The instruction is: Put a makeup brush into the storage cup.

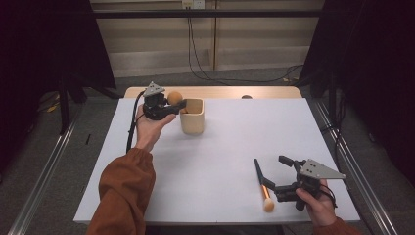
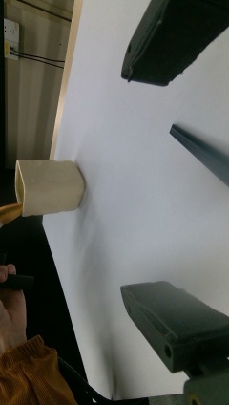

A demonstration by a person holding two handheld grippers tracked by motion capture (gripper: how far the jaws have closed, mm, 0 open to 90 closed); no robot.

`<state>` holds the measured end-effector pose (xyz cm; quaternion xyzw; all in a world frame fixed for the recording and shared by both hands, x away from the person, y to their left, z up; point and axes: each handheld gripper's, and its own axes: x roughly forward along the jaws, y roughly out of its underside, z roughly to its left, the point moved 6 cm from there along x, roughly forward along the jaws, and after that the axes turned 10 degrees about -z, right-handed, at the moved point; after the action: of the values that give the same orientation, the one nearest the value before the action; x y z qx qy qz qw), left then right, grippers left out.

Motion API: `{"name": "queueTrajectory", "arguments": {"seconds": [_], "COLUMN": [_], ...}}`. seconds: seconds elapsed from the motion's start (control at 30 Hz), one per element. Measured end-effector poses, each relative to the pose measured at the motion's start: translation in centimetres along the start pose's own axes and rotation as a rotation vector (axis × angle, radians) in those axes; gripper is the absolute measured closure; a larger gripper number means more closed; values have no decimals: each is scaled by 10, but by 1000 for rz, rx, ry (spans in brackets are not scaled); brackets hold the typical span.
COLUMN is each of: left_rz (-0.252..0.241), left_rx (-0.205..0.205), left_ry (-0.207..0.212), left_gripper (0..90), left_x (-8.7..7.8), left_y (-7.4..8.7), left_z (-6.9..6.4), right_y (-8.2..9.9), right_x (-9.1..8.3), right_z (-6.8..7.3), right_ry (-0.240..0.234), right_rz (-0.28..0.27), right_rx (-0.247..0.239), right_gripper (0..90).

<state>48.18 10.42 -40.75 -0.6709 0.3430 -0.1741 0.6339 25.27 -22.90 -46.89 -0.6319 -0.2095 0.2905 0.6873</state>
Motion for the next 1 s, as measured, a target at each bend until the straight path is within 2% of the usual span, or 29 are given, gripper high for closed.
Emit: {"name": "queueTrajectory", "arguments": {"seconds": [0.07, 0.13, 0.2, 0.33, 0.53, 0.6, 0.73, 0.8, 0.9, 1.0], "left_rz": [-2, -3, -6, -12, -29, -23, -37, -40, -25, -31], "left_rx": [-4, 1, 2, -11, -23, -25, -50, -48, -28, -15], "left_ry": [6, -2, -15, -19, -4, -12, 14, 21, 10, 23], "left_gripper": [509, 410, 364, 204, 74, 19, 12, 12, 12, 12], "left_x": [0, -2, -3, -5, -9, -11, -16, -18, -21, -26], "left_y": [0, 0, -1, 0, 1, 1, 4, 5, 7, 7], "left_z": [0, 0, 2, 1, -2, -2, -6, -8, -11, -14], "right_y": [0, 0, 0, 0, 0, 0, 0, 0, -1, -1], "right_x": [0, 0, 0, 0, 0, 1, 1, 1, 0, 0], "right_z": [0, 0, 0, 0, -1, -1, -1, -1, -1, -2], "right_ry": [1, 0, 1, 0, 4, 4, 6, 8, 9, 10], "right_rz": [0, 0, -1, -1, -1, -2, -2, -3, -3, -5], "right_rx": [0, 0, 0, -1, 1, 1, 0, 0, -1, -2], "right_gripper": [9, 9, 9, 9, 9, 9, 9, 9, 9, 10]}}
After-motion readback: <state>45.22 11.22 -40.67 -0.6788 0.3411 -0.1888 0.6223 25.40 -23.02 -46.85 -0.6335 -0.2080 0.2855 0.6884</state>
